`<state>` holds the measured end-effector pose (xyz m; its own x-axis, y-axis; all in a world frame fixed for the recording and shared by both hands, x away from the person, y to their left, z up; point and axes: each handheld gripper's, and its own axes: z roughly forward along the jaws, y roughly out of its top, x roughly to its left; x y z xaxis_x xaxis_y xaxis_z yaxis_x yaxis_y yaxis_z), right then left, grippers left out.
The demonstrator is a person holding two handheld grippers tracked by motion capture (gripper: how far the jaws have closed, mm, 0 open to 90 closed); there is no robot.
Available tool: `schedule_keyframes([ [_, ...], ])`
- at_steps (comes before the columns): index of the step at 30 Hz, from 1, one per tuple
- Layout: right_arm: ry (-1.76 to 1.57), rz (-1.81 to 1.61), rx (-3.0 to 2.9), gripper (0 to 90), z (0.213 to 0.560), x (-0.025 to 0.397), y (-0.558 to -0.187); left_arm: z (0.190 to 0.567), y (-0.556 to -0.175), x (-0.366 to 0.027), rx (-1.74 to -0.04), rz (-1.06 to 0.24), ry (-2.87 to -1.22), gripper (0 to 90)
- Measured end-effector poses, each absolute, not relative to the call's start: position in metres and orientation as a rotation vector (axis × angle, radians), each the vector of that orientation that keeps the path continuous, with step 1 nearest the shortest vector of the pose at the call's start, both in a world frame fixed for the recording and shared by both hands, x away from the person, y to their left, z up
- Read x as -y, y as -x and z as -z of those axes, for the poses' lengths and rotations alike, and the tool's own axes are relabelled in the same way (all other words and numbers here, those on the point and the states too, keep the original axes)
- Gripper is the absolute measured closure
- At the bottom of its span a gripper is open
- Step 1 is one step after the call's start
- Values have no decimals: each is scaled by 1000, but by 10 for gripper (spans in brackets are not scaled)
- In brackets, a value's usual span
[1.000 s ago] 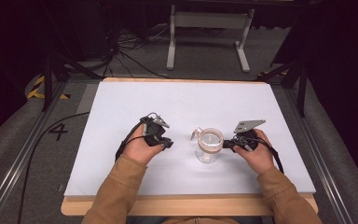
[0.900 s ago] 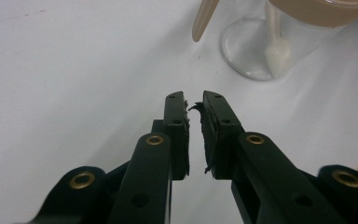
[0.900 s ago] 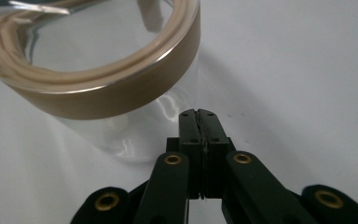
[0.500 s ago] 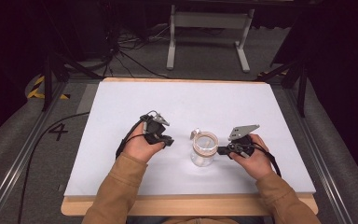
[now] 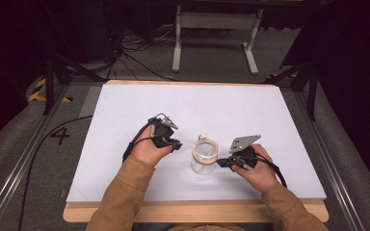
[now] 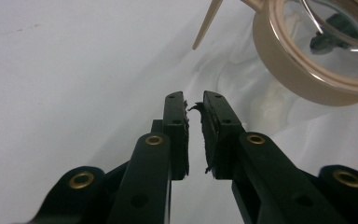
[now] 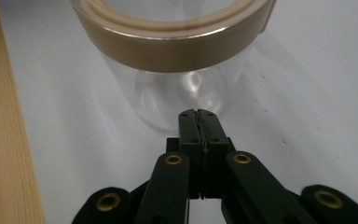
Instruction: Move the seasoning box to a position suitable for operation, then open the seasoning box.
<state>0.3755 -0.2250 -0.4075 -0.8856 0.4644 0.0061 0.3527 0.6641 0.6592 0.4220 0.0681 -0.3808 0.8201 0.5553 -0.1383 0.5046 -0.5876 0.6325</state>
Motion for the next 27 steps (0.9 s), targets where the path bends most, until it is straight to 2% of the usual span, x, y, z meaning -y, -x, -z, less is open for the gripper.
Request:
schedule_keyframes([
  [8,-644,-1030,-2738,900,410,219,-373,380,-423,-71,-774,-97,-2310,807],
  [14,-658,-1068,-2712,900,402,231,-376,374,-423,-73,-763,-92,-2283,826],
  [27,-769,-1107,-2616,900,395,262,-371,358,-425,-64,-650,-156,-2044,846],
])
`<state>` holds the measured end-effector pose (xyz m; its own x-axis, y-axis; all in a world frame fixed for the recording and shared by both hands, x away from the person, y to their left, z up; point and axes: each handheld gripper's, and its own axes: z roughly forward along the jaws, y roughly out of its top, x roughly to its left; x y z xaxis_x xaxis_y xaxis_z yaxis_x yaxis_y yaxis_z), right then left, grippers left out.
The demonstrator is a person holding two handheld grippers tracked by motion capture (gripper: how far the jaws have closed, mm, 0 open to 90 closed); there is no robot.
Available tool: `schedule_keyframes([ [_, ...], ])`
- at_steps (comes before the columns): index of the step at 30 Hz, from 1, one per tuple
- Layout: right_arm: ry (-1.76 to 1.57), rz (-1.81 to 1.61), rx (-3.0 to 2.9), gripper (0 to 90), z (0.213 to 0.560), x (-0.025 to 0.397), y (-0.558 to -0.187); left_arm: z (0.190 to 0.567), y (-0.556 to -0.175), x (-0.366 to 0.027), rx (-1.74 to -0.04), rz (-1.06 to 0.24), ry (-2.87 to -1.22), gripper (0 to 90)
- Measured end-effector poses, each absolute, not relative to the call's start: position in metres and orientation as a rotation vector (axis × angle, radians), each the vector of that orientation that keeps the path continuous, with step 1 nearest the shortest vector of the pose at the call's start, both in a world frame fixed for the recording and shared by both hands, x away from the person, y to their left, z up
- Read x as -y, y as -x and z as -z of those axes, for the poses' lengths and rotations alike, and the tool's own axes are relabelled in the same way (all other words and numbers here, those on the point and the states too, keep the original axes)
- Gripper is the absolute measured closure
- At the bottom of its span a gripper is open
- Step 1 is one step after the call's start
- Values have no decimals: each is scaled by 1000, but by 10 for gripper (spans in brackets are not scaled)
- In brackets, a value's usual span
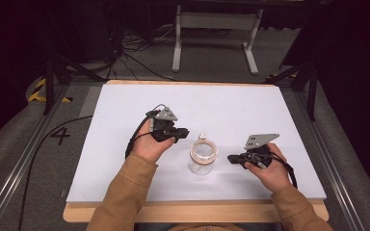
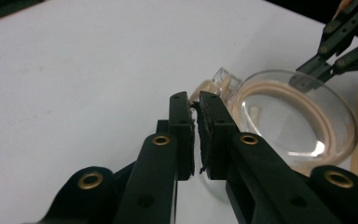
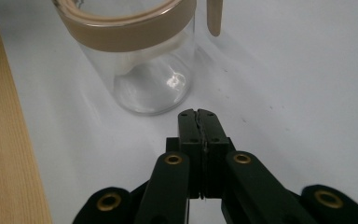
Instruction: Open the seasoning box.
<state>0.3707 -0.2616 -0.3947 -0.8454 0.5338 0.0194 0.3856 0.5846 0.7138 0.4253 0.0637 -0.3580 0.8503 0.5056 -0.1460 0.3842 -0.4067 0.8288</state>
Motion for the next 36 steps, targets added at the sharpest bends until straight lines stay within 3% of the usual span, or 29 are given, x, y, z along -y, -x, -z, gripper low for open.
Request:
schedule_keyframes([
  [19,-826,-1089,-2582,900,398,277,-351,370,-442,-29,-563,-41,-1971,850],
  [36,-752,-1174,-2602,900,396,252,-341,375,-445,-26,-576,-33,-1981,865],
])
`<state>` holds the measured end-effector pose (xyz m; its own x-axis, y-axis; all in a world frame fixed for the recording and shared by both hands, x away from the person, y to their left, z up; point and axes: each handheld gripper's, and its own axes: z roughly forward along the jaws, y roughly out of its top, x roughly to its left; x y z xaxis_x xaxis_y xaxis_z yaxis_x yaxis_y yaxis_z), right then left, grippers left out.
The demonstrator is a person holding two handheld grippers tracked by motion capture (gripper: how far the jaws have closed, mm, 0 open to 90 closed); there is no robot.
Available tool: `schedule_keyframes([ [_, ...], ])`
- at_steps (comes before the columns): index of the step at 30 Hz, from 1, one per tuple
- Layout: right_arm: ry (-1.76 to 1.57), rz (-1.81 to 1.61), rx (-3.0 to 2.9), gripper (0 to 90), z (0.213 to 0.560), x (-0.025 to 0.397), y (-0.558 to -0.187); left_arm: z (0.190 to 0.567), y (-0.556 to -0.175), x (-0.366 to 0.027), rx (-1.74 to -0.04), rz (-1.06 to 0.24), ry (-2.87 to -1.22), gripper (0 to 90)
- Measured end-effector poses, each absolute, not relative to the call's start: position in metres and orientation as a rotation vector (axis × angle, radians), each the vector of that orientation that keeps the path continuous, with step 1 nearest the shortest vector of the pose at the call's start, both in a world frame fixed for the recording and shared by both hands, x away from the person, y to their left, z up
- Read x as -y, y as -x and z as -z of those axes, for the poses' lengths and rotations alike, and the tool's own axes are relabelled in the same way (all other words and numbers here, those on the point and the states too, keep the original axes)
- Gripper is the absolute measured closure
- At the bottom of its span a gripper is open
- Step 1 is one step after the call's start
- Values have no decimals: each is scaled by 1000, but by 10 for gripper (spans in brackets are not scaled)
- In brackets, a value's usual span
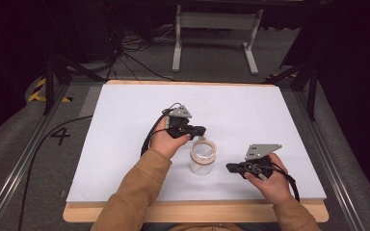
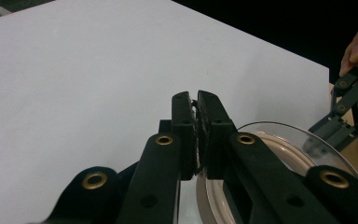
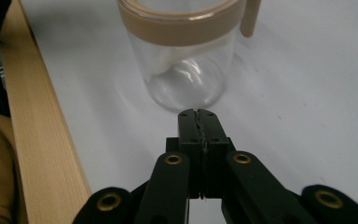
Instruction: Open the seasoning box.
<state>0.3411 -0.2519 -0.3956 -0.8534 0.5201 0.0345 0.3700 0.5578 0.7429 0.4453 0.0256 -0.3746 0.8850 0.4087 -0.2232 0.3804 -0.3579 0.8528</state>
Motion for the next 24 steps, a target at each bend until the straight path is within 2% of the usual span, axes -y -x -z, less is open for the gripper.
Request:
schedule_keyframes([
  [10,-702,-1306,-2557,900,392,232,-340,376,-446,-26,-585,-23,-1969,869],
  [24,-675,-1354,-2545,900,391,223,-338,377,-448,-27,-601,3,-1954,872],
])
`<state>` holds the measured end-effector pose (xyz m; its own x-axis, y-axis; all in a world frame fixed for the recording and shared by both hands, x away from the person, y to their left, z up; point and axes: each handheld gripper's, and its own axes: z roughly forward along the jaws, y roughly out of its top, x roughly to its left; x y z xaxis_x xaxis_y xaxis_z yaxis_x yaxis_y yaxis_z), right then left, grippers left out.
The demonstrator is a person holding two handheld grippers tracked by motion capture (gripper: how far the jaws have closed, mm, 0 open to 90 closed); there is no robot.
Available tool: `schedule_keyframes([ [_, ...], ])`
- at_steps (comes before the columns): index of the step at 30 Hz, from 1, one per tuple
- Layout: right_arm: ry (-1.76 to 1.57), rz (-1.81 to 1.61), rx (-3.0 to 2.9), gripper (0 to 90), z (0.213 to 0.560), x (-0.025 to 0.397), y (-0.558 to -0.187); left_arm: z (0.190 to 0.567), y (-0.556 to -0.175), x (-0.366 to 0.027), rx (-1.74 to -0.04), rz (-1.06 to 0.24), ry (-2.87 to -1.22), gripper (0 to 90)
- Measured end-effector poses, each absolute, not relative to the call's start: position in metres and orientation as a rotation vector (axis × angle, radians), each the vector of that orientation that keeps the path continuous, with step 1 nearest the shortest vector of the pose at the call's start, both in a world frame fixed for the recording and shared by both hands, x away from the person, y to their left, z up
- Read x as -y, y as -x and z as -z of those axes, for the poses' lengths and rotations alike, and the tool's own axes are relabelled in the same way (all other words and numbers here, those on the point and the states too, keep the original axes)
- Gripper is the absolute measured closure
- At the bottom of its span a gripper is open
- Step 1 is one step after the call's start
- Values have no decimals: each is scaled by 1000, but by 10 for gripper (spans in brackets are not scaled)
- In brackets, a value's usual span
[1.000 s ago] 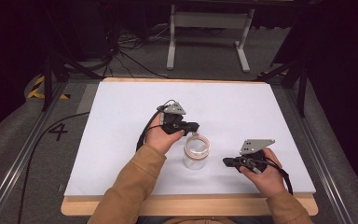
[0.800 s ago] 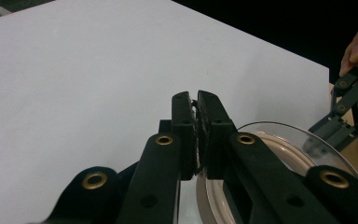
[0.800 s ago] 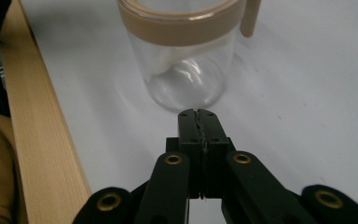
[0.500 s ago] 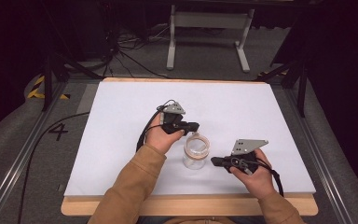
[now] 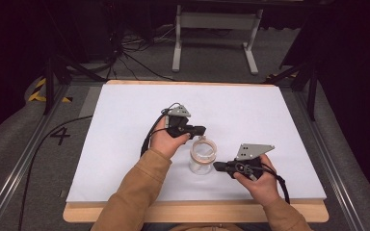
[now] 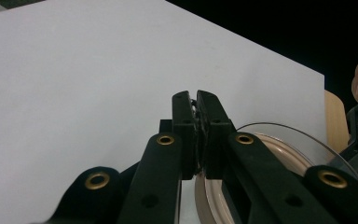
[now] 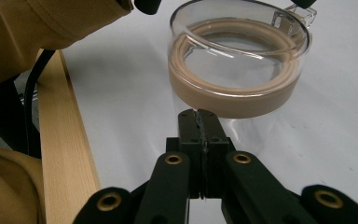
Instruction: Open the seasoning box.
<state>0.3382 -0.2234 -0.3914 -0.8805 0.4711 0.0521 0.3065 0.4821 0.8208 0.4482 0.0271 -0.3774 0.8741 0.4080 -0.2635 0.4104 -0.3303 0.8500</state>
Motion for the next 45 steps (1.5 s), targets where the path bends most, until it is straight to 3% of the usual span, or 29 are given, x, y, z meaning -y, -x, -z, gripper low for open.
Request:
schedule_keyframes([
  [24,-739,-1633,-2371,900,382,225,-351,381,-451,-28,-604,22,-1956,879],
  [45,-704,-1661,-2326,900,384,228,-355,375,-449,-34,-594,10,-1953,848],
])
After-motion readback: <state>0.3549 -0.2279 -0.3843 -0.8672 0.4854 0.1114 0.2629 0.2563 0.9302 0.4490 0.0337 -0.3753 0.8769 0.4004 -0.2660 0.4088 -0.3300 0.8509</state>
